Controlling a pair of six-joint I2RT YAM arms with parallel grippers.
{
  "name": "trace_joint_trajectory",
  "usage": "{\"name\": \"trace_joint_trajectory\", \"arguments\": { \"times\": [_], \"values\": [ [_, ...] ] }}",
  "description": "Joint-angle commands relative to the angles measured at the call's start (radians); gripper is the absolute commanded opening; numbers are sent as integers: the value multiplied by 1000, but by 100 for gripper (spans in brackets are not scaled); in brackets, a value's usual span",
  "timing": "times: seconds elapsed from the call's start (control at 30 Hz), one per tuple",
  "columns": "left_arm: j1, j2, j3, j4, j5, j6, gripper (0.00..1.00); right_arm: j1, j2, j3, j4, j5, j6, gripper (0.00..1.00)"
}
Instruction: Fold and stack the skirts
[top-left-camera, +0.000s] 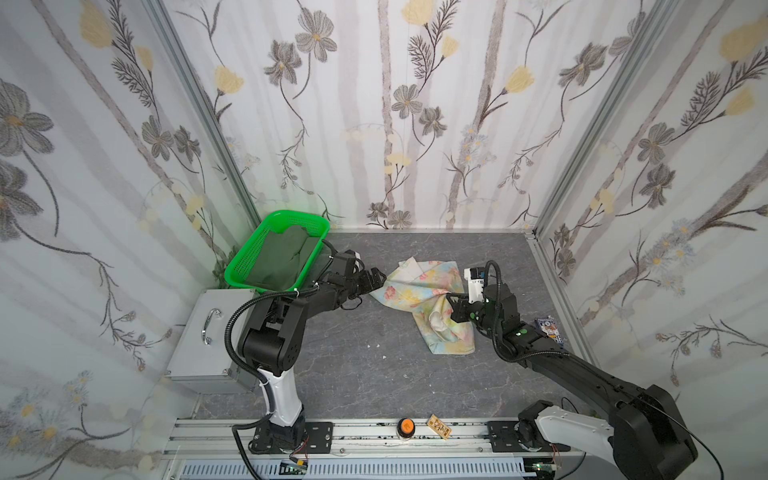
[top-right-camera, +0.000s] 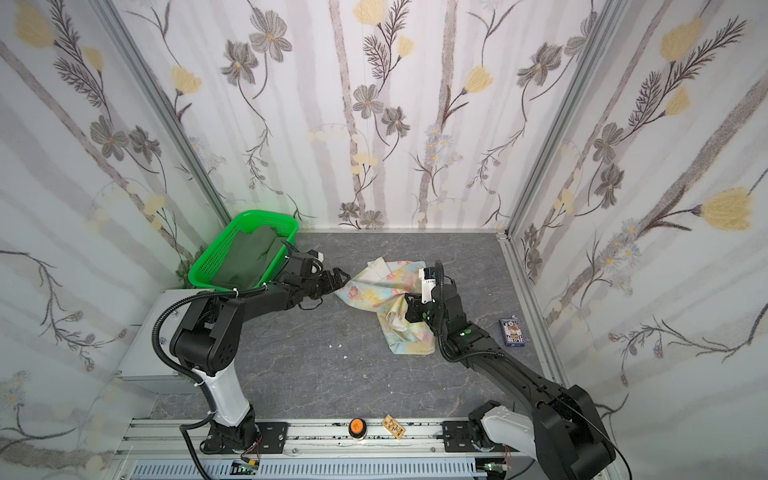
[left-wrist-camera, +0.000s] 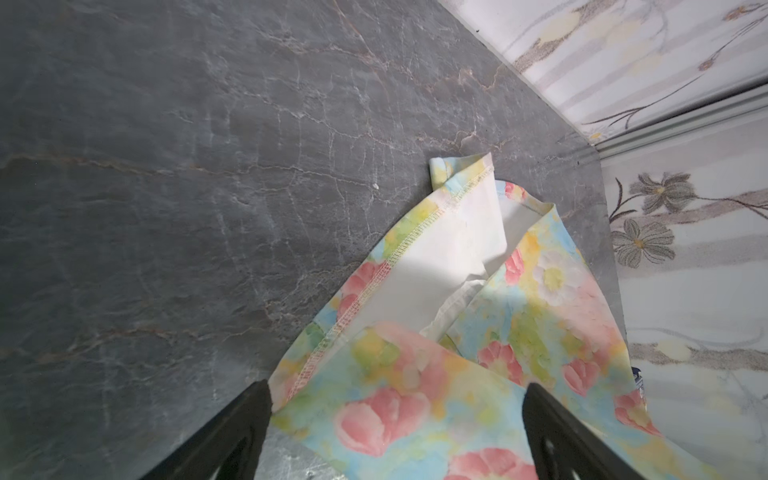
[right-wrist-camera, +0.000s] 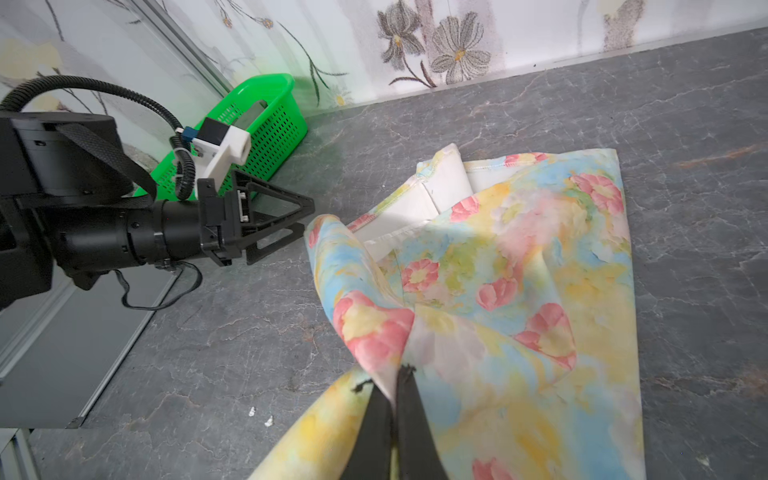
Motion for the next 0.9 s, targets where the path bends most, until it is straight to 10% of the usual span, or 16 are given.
{"name": "trace_joint_trajectory", "arguments": {
  "times": [0.0,0.1,0.3,0.63,0.87],
  "values": [
    [-17,25,20,-3,50,23,95,-41,13,-27,33,-47,38,7],
    [-35,33,14,2,28,13,94,-79,39,-18,-16,-21,60,42],
    [-41,21,-8,16,18,-8,94,-55,-8,22,-150,94,51,69],
    [-98,-41,-49,19,18,-34,92,135,-159,52,-353,247,111,69],
    [-124,-202,-152,14,27,-52,92,305,-189,18,-383,261,183,52]
  ]
}}
